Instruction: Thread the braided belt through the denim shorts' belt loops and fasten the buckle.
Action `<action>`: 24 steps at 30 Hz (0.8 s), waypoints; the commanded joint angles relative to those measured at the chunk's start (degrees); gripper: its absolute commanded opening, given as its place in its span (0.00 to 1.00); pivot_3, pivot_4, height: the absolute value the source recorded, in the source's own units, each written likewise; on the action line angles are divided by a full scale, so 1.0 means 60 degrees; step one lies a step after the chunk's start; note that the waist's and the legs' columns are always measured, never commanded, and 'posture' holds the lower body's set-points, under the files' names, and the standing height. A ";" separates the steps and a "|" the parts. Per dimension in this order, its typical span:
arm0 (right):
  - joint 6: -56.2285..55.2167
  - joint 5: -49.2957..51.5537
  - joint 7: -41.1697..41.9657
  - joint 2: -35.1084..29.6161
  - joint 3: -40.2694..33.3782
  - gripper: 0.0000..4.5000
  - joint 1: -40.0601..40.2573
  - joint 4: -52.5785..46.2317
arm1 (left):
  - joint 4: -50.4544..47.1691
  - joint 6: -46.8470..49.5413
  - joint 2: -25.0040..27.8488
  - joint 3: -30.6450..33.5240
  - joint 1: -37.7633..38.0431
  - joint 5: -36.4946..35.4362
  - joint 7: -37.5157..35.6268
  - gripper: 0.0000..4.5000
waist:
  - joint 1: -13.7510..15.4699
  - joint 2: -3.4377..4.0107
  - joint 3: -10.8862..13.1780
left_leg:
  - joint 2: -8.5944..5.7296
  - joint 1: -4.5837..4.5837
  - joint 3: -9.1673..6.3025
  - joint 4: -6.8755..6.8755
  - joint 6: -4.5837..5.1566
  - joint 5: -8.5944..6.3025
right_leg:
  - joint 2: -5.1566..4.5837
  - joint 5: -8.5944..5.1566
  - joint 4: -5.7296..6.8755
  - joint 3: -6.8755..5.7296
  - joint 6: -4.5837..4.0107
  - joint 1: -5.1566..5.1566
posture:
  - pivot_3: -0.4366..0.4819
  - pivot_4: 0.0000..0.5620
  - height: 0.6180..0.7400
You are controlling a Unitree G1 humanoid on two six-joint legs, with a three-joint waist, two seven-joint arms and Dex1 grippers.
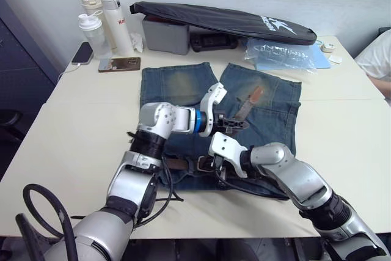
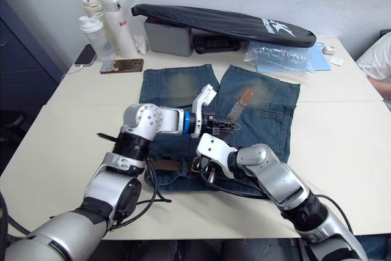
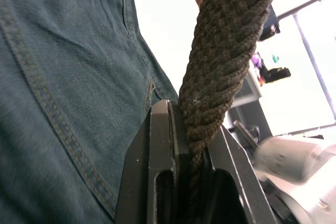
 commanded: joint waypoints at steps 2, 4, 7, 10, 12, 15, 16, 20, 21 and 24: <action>0.0733 -0.0094 0.0160 -0.0051 0.1414 0.01 0.0741 0.0838 | 0.1201 -0.1831 -0.0750 0.0135 -0.1611 0.0311 -0.1194 0.00 | 0.0024 -0.0009 0.0006 | -0.0001 -0.0003 -0.0001 -0.0001 0.0006 0.0004 | 0.0001 0.0000 0.0001 -0.0003 0.0001 -0.0005 | 0.48 0.27 1.00; 0.0341 -0.0242 0.0185 0.0001 0.1485 0.01 0.0733 0.1160 | 0.1952 -0.2273 -0.0969 0.0169 -0.1982 0.0587 -0.1459 0.00 | 0.0033 -0.0020 0.0013 | -0.0001 -0.0007 0.0001 -0.0001 0.0008 0.0004 | 0.0000 0.0000 0.0001 -0.0003 0.0001 -0.0009 | 0.48 0.27 1.00; -0.0287 -0.0566 0.0175 0.0133 0.1530 0.01 0.0725 0.1806 | 0.2629 -0.2635 -0.1390 0.0092 -0.2239 0.0954 -0.1813 0.00 | 0.0047 -0.0032 0.0022 | -0.0002 -0.0007 0.0003 -0.0003 0.0010 0.0005 | -0.0002 -0.0001 0.0002 -0.0004 0.0002 -0.0011 | 0.48 0.27 1.00; -0.0487 -0.0750 0.0037 0.0334 0.1383 0.01 0.0758 0.2243 | 0.2783 -0.2565 -0.1765 -0.0097 -0.2075 0.1258 -0.2029 0.00 | 0.0038 -0.0033 0.0022 | 0.0003 -0.0005 0.0002 -0.0003 0.0012 0.0006 | -0.0004 0.0000 0.0010 -0.0005 0.0004 -0.0011 | 0.48 0.27 1.00; -0.0608 -0.0837 -0.0046 0.0455 0.1283 0.01 0.0771 0.2439 | 0.2767 -0.2430 -0.1958 -0.0235 -0.1870 0.1453 -0.2092 0.00 | -0.0014 -0.0029 0.0019 | 0.0003 0.0001 0.0003 -0.0003 0.0008 0.0005 | -0.0006 0.0002 0.0014 -0.0003 0.0007 -0.0008 | 0.48 0.27 1.00; -0.0678 -0.0954 -0.0210 0.0564 0.1174 0.01 0.0712 0.2574 | 0.2674 -0.2257 -0.2054 -0.0324 -0.1556 0.1719 -0.1947 0.00 | -0.0049 -0.0020 0.0013 | 0.0011 0.0021 0.0001 -0.0003 -0.0006 -0.0001 | -0.0010 0.0005 0.0021 -0.0005 0.0012 0.0007 | 0.48 0.27 1.00; -0.0691 -0.0979 -0.0227 0.0578 0.1157 0.01 0.0691 0.2590 | 0.2616 -0.2193 -0.2062 -0.0333 -0.1476 0.1772 -0.1918 0.00 | -0.0053 -0.0019 0.0012 | 0.0012 0.0026 0.0001 -0.0003 -0.0009 -0.0001 | -0.0010 0.0008 0.0021 -0.0005 0.0019 0.0011 | 0.48 0.27 1.00; -0.0338 -0.0963 -0.0324 0.0409 0.0797 0.01 0.0502 0.2260 | 0.2105 -0.1772 -0.1944 -0.0405 -0.1026 0.1834 -0.1811 0.00 | -0.0056 -0.0012 0.0007 | 0.0022 0.0044 -0.0003 -0.0003 -0.0016 -0.0004 | -0.0021 0.0012 0.0021 -0.0005 0.0023 0.0029 | 0.48 0.27 1.00; -0.0158 -0.0928 -0.0384 0.0310 0.0624 0.01 0.0500 0.2029 | 0.1992 -0.1705 -0.1880 -0.0370 -0.0932 0.1839 -0.1761 0.00 | -0.0050 -0.0012 0.0007 | 0.0022 0.0043 -0.0006 -0.0003 -0.0017 -0.0004 | -0.0030 0.0012 0.0021 -0.0005 0.0023 0.0029 | 0.48 0.27 1.00; 0.0584 -0.0645 -0.0472 -0.0077 0.0111 0.01 0.0825 0.0730 | 0.1757 -0.1562 -0.1712 -0.0201 -0.0774 0.1831 -0.1621 0.00 | 0.0027 -0.0003 0.0008 | 0.0018 0.0028 -0.0012 -0.0003 -0.0015 -0.0003 | -0.0054 0.0013 0.0022 -0.0009 0.0024 0.0019 | 0.48 0.27 1.00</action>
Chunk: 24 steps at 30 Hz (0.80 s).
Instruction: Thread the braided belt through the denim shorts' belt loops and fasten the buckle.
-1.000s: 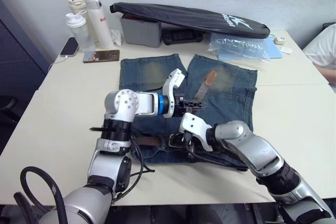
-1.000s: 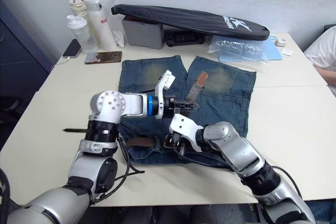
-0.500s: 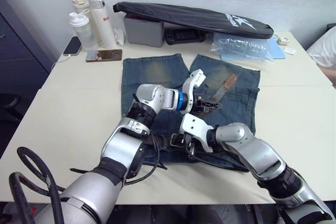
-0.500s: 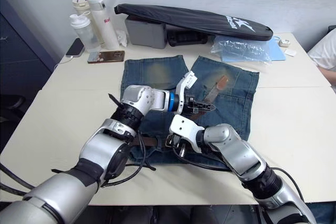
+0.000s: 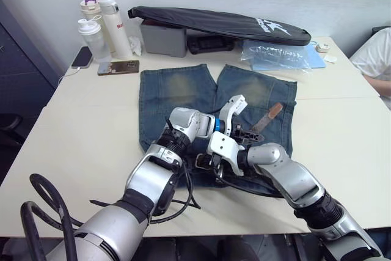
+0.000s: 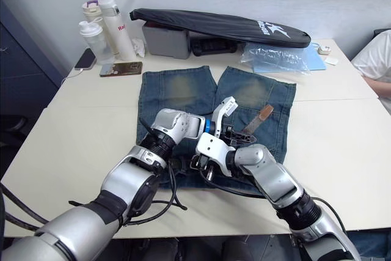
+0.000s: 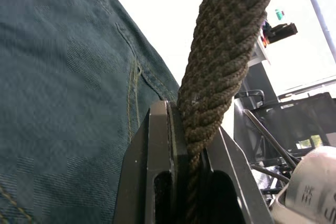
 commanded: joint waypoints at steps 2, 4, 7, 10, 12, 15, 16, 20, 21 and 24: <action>0.1885 -0.0037 -0.0443 -0.0637 0.0051 0.01 0.0733 -0.0662 | -0.0916 0.0260 -0.0164 0.0370 -0.0013 -0.0374 -0.0059 0.00 | 0.0216 0.0012 0.0005 | -0.0026 -0.0032 -0.0012 -0.0001 0.0007 0.0003 | -0.0035 0.0000 0.0010 -0.0010 0.0001 -0.0036 | 0.48 0.27 1.00; 0.2481 0.0226 -0.0514 -0.0766 -0.0275 0.01 0.0688 -0.1290 | -0.1260 0.0550 0.0239 0.0587 0.0124 -0.0414 -0.0008 0.00 | 0.0282 0.0015 0.0006 | -0.0047 -0.0080 -0.0019 0.0003 0.0035 0.0017 | -0.0053 0.0002 0.0006 -0.0019 0.0004 -0.0070 | 0.48 0.27 1.00; 0.3193 0.0425 -0.0666 -0.0954 -0.0491 0.01 0.0526 -0.1800 | -0.1705 0.1018 0.0803 0.0898 0.0285 -0.0520 0.0042 0.00 | 0.0368 0.0027 0.0004 | -0.0066 -0.0153 -0.0033 0.0013 0.0069 0.0034 | -0.0069 0.0005 -0.0010 -0.0032 0.0009 -0.0119 | 0.48 0.27 1.00; 0.3703 0.0700 -0.0801 -0.0997 -0.0737 0.01 0.0309 -0.2073 | -0.2003 0.1376 0.1196 0.1239 0.0401 -0.0667 0.0188 0.00 | 0.0488 0.0033 0.0004 | -0.0075 -0.0165 -0.0032 0.0003 0.0071 0.0034 | -0.0068 0.0005 -0.0025 -0.0045 0.0009 -0.0128 | 0.48 0.27 1.00; 0.3981 0.0835 -0.0868 -0.1073 -0.0790 0.01 0.0114 -0.2186 | -0.2298 0.1548 0.1349 0.1186 0.0601 -0.0665 0.0249 0.00 | 0.0497 0.0034 0.0004 | -0.0075 -0.0169 -0.0035 -0.0004 0.0072 0.0033 | -0.0069 0.0005 -0.0031 -0.0051 0.0009 -0.0130 | 0.48 0.27 1.00; 0.4302 0.0998 -0.0993 -0.1202 -0.0827 0.01 -0.0155 -0.2359 | -0.2757 0.1770 0.1354 0.1115 0.0878 -0.0729 0.0359 0.00 | 0.0512 0.0035 0.0005 | -0.0098 -0.0171 -0.0037 -0.0006 0.0084 0.0034 | -0.0069 0.0005 -0.0035 -0.0054 0.0009 -0.0128 | 0.48 0.27 1.00; 0.4381 0.1064 -0.1005 -0.1255 -0.0848 0.01 -0.0243 -0.2385 | -0.2840 0.1803 0.1321 0.1119 0.0919 -0.0745 0.0401 0.00 | 0.0511 0.0035 0.0006 | -0.0110 -0.0172 -0.0038 -0.0007 0.0092 0.0035 | -0.0075 0.0005 -0.0035 -0.0054 0.0009 -0.0128 | 0.48 0.27 1.00; 0.4759 0.1331 -0.1104 -0.1471 -0.0981 0.01 -0.0506 -0.2628 | -0.2995 0.1843 0.1172 0.1147 0.0991 -0.0788 0.0583 0.00 | 0.0496 0.0029 0.0016 | -0.0147 -0.0174 -0.0038 -0.0011 0.0122 0.0049 | -0.0096 0.0011 -0.0036 -0.0054 0.0022 -0.0127 | 0.48 0.27 1.00; 0.4931 0.1428 -0.1151 -0.1483 -0.1119 0.01 -0.0566 -0.2802 | -0.3014 0.1826 0.1121 0.1112 0.1010 -0.0791 0.0600 0.00 | 0.0494 0.0028 0.0016 | -0.0150 -0.0174 -0.0038 -0.0013 0.0122 0.0049 | -0.0097 0.0011 -0.0038 -0.0053 0.0024 -0.0127 | 0.48 0.27 1.00; 0.5286 0.1675 -0.1275 -0.1511 -0.1377 0.01 -0.0713 -0.3117 | -0.2963 0.1738 0.1055 0.1014 0.1011 -0.0768 0.0570 0.00 | 0.0489 0.0032 0.0021 | -0.0148 -0.0174 -0.0038 -0.0021 0.0123 0.0050 | -0.0095 0.0011 -0.0038 -0.0056 0.0025 -0.0131 | 0.48 0.27 1.00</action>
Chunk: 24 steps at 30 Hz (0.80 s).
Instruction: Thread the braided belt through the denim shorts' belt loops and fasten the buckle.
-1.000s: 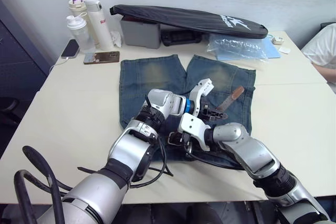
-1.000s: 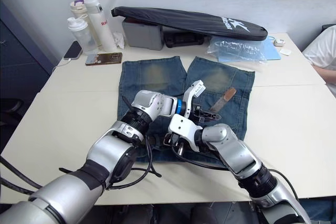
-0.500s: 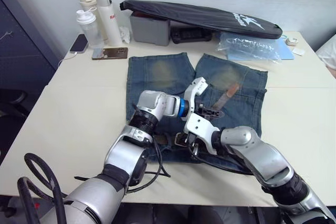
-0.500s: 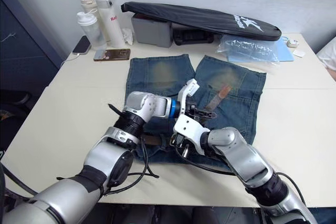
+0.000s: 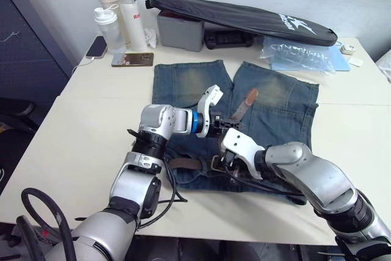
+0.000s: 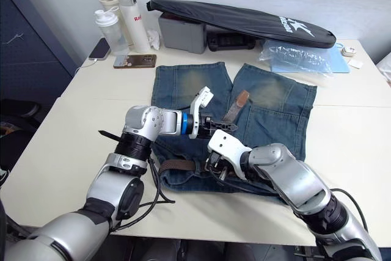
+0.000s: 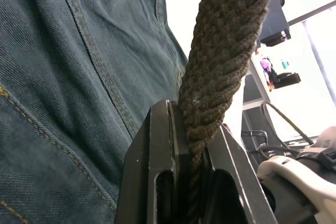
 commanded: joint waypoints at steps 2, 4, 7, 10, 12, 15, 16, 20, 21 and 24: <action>0.0703 0.0260 -0.0401 -0.0116 -0.0714 0.01 -0.0205 -0.0431 | -0.0246 -0.0137 -0.0126 -0.0149 -0.0006 -0.0172 -0.0092 0.00 | -0.0023 0.0003 0.0013 | 0.0001 0.0000 0.0002 -0.0003 0.0000 0.0001 | 0.0003 0.0000 0.0000 0.0000 0.0000 -0.0002 | 0.48 0.27 1.00; 0.0920 0.0436 -0.0620 0.0302 -0.1235 0.01 -0.0101 -0.0537 | -0.0136 -0.0208 -0.0144 -0.0178 -0.0074 -0.0162 -0.0142 0.00 | -0.0040 -0.0001 0.0028 | 0.0005 0.0001 0.0005 -0.0004 0.0000 0.0001 | 0.0005 0.0000 0.0000 0.0001 0.0000 -0.0005 | 0.48 0.27 1.00; 0.1080 0.0660 -0.0664 0.0349 -0.1488 0.01 0.0033 -0.0702 | -0.0015 -0.0263 -0.0079 -0.0105 -0.0180 -0.0187 -0.0174 0.00 | -0.0046 -0.0003 0.0035 | 0.0006 0.0001 0.0008 -0.0012 -0.0006 0.0004 | 0.0008 0.0000 0.0003 0.0003 0.0000 -0.0014 | 0.48 0.27 1.00; 0.1402 0.1041 -0.0519 0.0016 -0.1843 0.01 0.0138 -0.1092 | 0.0106 -0.0298 -0.0014 0.0032 -0.0235 -0.0205 -0.0127 0.00 | -0.0049 0.0006 0.0042 | 0.0013 0.0000 0.0020 -0.0014 -0.0011 0.0012 | 0.0016 0.0000 0.0009 0.0009 0.0001 -0.0033 | 0.48 0.27 1.00; 0.1679 0.1453 -0.0319 -0.0145 -0.2165 0.01 0.0148 -0.1403 | 0.0125 -0.0317 -0.0055 -0.0030 -0.0213 -0.0191 -0.0160 0.00 | -0.0047 0.0005 0.0043 | 0.0013 -0.0010 0.0023 -0.0012 -0.0010 0.0016 | 0.0017 0.0000 0.0015 0.0012 0.0001 -0.0051 | 0.48 0.27 1.00; 0.2215 0.2197 0.0003 -0.0136 -0.2613 0.01 0.0099 -0.1949 | 0.0163 -0.0353 -0.0232 -0.0188 -0.0215 -0.0178 -0.0228 0.00 | -0.0041 0.0002 0.0045 | 0.0009 -0.0026 0.0027 -0.0012 -0.0007 0.0024 | 0.0016 0.0000 0.0025 0.0015 0.0001 -0.0072 | 0.48 0.27 1.00; 0.2361 0.2380 0.0041 -0.0066 -0.2713 0.01 0.0095 -0.2097 | 0.0195 -0.0374 -0.0305 -0.0214 -0.0242 -0.0178 -0.0235 0.00 | -0.0034 0.0001 0.0045 | 0.0009 -0.0026 0.0026 -0.0012 -0.0008 0.0024 | 0.0017 0.0000 0.0024 0.0014 0.0001 -0.0073 | 0.48 0.27 1.00; 0.2486 0.2694 -0.0222 0.0410 -0.2919 0.01 0.0143 -0.2299 | 0.0279 -0.0447 -0.0545 -0.0367 -0.0352 -0.0176 -0.0333 0.00 | -0.0034 -0.0002 0.0047 | 0.0010 -0.0027 0.0025 -0.0013 -0.0007 0.0024 | 0.0019 0.0000 0.0025 0.0014 0.0001 -0.0073 | 0.48 0.27 1.00; 0.2431 0.2715 -0.0314 0.0456 -0.2881 0.01 0.0151 -0.2284 | 0.0299 -0.0452 -0.0617 -0.0407 -0.0372 -0.0181 -0.0349 0.00 | -0.0033 -0.0002 0.0047 | 0.0010 -0.0027 0.0026 -0.0013 -0.0007 0.0024 | 0.0018 0.0000 0.0027 0.0016 0.0001 -0.0073 | 0.48 0.27 1.00; 0.2117 0.2652 -0.0741 0.0632 -0.2510 0.01 0.0194 -0.2079 | 0.0313 -0.0443 -0.0856 -0.0573 -0.0426 -0.0197 -0.0432 0.00 | -0.0036 -0.0001 0.0046 | 0.0005 -0.0029 0.0026 -0.0022 -0.0005 0.0025 | 0.0011 0.0000 0.0031 0.0018 0.0001 -0.0075 | 0.48 0.27 1.00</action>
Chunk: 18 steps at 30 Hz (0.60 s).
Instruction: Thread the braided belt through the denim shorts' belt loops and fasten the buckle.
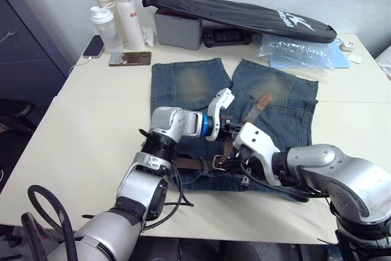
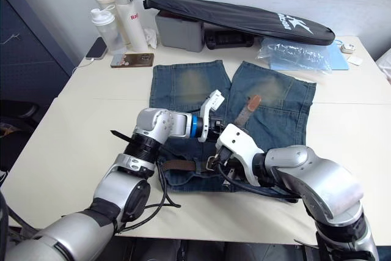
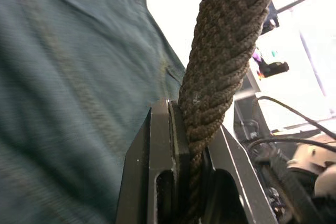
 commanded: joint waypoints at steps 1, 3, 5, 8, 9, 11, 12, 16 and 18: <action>-0.0385 0.0020 -0.0456 0.0191 0.0260 0.01 0.0054 -0.0082 | -0.0144 -0.0044 -0.0252 -0.0189 -0.0310 -0.0197 -0.0222 0.00 | -0.0005 0.0000 0.0000 | 0.0000 -0.0001 0.0000 -0.0002 0.0000 0.0000 | 0.0000 0.0000 0.0000 0.0001 0.0000 -0.0001 | 0.48 0.27 1.00; -0.0606 -0.0125 -0.0685 0.0291 0.0584 0.01 0.0003 0.0095 | -0.0160 -0.0040 -0.0343 -0.0278 -0.0317 -0.0182 -0.0258 0.00 | -0.0009 0.0001 0.0000 | -0.0001 -0.0001 0.0000 -0.0010 0.0000 0.0000 | 0.0001 0.0000 0.0000 0.0002 0.0000 -0.0004 | 0.48 0.27 1.00; -0.0924 -0.0371 -0.1011 0.0357 0.1032 0.01 -0.0079 0.0360 | -0.0186 -0.0044 -0.0426 -0.0359 -0.0312 -0.0167 -0.0267 0.00 | -0.0016 0.0002 0.0000 | 0.0000 -0.0001 0.0001 -0.0009 0.0000 0.0001 | 0.0004 0.0000 0.0003 0.0002 0.0000 -0.0009 | 0.48 0.27 1.00; -0.1405 -0.0588 -0.1334 0.0428 0.1565 0.01 -0.0206 0.0761 | -0.0100 -0.0108 -0.0467 -0.0376 -0.0358 -0.0155 -0.0268 0.00 | -0.0021 0.0004 0.0000 | -0.0001 0.0000 0.0005 0.0000 0.0000 0.0009 | 0.0002 0.0000 0.0010 0.0006 0.0000 -0.0015 | 0.48 0.27 1.00; -0.1533 -0.0622 -0.1405 0.0454 0.1687 0.01 -0.0245 0.0854 | -0.0069 -0.0127 -0.0468 -0.0374 -0.0373 -0.0150 -0.0272 0.00 | -0.0021 0.0005 -0.0001 | -0.0001 0.0000 0.0005 0.0004 0.0000 0.0009 | 0.0002 0.0000 0.0010 0.0008 0.0000 -0.0015 | 0.48 0.27 1.00; -0.1808 -0.0697 -0.1565 0.0626 0.1876 0.01 -0.0376 0.1065 | 0.0003 -0.0191 -0.0461 -0.0389 -0.0392 -0.0107 -0.0265 0.00 | -0.0021 0.0005 -0.0001 | -0.0001 0.0000 0.0005 0.0007 0.0001 0.0009 | 0.0002 0.0000 0.0012 0.0008 0.0000 -0.0015 | 0.48 0.27 1.00; -0.1927 -0.0765 -0.1638 0.0692 0.2012 0.01 -0.0473 0.1177 | 0.0031 -0.0220 -0.0455 -0.0407 -0.0384 -0.0082 -0.0265 0.00 | -0.0020 0.0006 -0.0001 | -0.0001 0.0000 0.0005 0.0008 0.0001 0.0009 | 0.0002 0.0000 0.0013 0.0008 0.0000 -0.0015 | 0.48 0.27 1.00; -0.2244 -0.1034 -0.1862 0.0613 0.2389 0.01 -0.0743 0.1410 | 0.0066 -0.0261 -0.0404 -0.0454 -0.0356 -0.0045 -0.0278 0.00 | -0.0011 0.0011 -0.0004 | -0.0001 0.0000 0.0003 0.0012 0.0001 0.0010 | 0.0002 0.0000 0.0019 0.0008 0.0000 -0.0016 | 0.48 0.27 1.00; -0.2267 -0.1234 -0.1930 0.0286 0.2661 0.01 -0.0912 0.1381 | 0.0082 -0.0263 -0.0341 -0.0461 -0.0344 -0.0035 -0.0281 0.00 | -0.0008 0.0022 -0.0010 | -0.0002 0.0000 0.0000 0.0014 0.0001 0.0010 | 0.0001 0.0000 0.0020 0.0005 0.0000 -0.0016 | 0.48 0.27 1.00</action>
